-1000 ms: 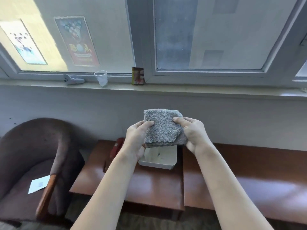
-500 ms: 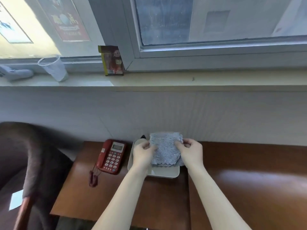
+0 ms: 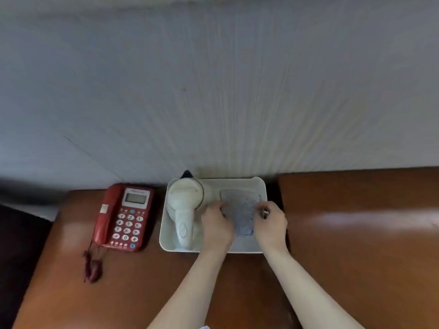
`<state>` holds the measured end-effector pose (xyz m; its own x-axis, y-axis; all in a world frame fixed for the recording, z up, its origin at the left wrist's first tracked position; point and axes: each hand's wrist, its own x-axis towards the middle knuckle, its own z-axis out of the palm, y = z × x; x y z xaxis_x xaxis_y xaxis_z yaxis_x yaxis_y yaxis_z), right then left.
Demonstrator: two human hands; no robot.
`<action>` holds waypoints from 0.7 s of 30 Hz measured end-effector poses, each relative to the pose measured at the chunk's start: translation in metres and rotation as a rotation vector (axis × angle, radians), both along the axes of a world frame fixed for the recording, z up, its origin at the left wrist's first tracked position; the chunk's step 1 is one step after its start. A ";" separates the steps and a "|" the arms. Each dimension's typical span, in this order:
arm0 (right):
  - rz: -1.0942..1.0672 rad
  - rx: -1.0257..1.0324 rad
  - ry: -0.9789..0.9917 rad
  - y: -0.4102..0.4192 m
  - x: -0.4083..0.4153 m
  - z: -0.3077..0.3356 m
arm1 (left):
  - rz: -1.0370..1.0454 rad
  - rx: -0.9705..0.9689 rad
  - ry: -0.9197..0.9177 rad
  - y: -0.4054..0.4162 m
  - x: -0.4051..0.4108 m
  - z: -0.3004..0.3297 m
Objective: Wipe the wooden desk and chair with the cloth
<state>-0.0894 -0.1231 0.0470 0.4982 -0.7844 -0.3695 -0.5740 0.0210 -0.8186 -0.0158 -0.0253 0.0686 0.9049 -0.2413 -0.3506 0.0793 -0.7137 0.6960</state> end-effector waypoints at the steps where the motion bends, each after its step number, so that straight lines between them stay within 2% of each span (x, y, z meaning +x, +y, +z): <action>1: 0.019 -0.001 0.017 0.000 0.004 -0.014 | -0.040 0.011 0.032 -0.003 0.004 -0.012; 6: 0.130 0.115 0.057 0.000 0.025 -0.071 | -0.210 0.098 0.127 -0.018 0.022 -0.064; 10: 0.216 0.107 0.097 -0.001 0.022 -0.135 | -0.340 0.174 0.145 -0.016 0.022 -0.091; 15: 0.286 0.084 0.160 0.007 0.025 -0.104 | -0.360 0.205 0.147 -0.015 0.016 -0.103; 21: 0.324 0.067 0.190 0.005 0.025 -0.110 | -0.370 0.186 0.171 -0.015 0.017 -0.107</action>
